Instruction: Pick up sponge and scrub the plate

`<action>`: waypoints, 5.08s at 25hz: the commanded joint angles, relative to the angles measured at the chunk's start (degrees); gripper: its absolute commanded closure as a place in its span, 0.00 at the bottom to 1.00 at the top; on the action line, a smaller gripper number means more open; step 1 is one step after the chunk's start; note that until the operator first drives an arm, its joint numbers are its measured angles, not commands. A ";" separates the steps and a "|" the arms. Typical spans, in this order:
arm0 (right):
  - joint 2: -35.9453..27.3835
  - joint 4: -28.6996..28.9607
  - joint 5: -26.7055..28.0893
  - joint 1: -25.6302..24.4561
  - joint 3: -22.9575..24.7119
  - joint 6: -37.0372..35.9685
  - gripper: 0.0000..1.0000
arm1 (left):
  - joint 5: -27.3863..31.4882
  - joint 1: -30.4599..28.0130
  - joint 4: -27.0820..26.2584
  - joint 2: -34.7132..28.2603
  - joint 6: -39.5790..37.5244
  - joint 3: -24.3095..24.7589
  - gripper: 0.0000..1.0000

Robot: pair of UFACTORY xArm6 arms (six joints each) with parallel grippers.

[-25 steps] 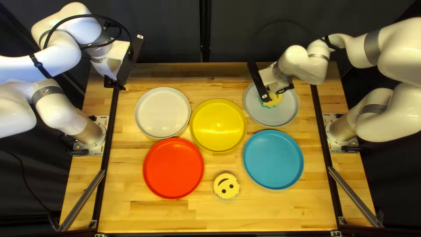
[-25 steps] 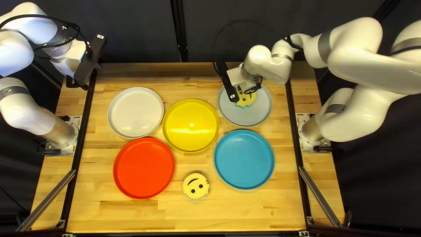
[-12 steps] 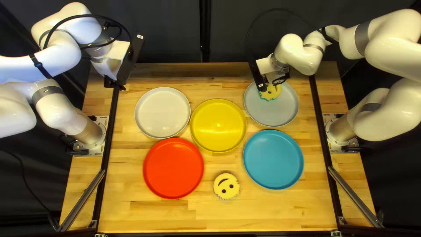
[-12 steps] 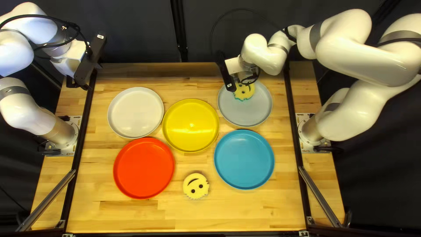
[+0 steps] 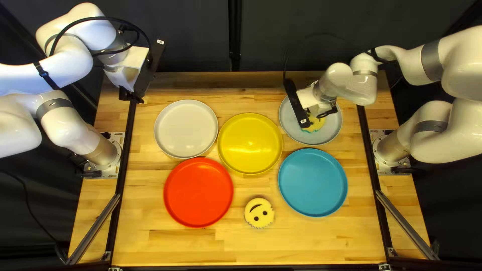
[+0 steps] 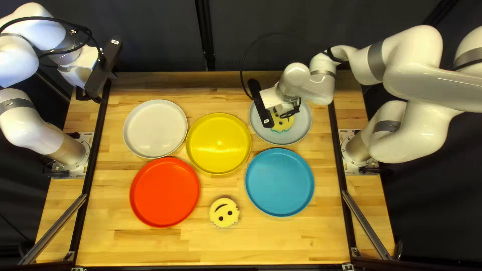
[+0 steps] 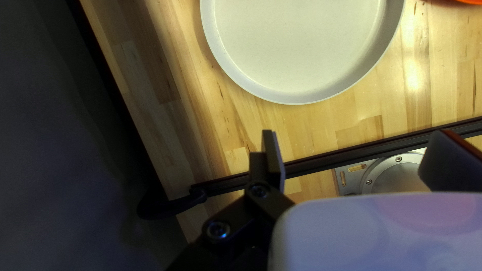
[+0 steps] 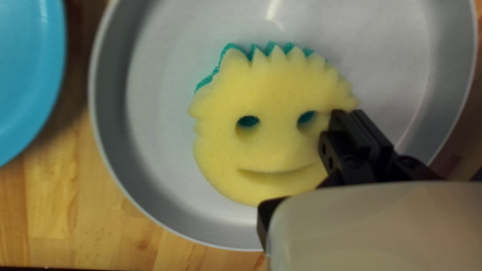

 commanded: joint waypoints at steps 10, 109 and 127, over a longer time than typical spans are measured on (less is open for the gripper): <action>11.68 5.37 0.06 -10.49 -11.18 -8.99 1.00 | 0.00 0.00 0.00 0.00 0.00 0.00 0.00; -0.85 -3.46 0.03 -4.68 -0.11 3.11 1.00 | 0.00 0.00 0.00 0.00 0.00 0.00 0.00; 1.17 4.58 1.07 -9.80 -3.12 -6.58 1.00 | 0.00 0.00 0.00 0.00 0.00 0.00 0.00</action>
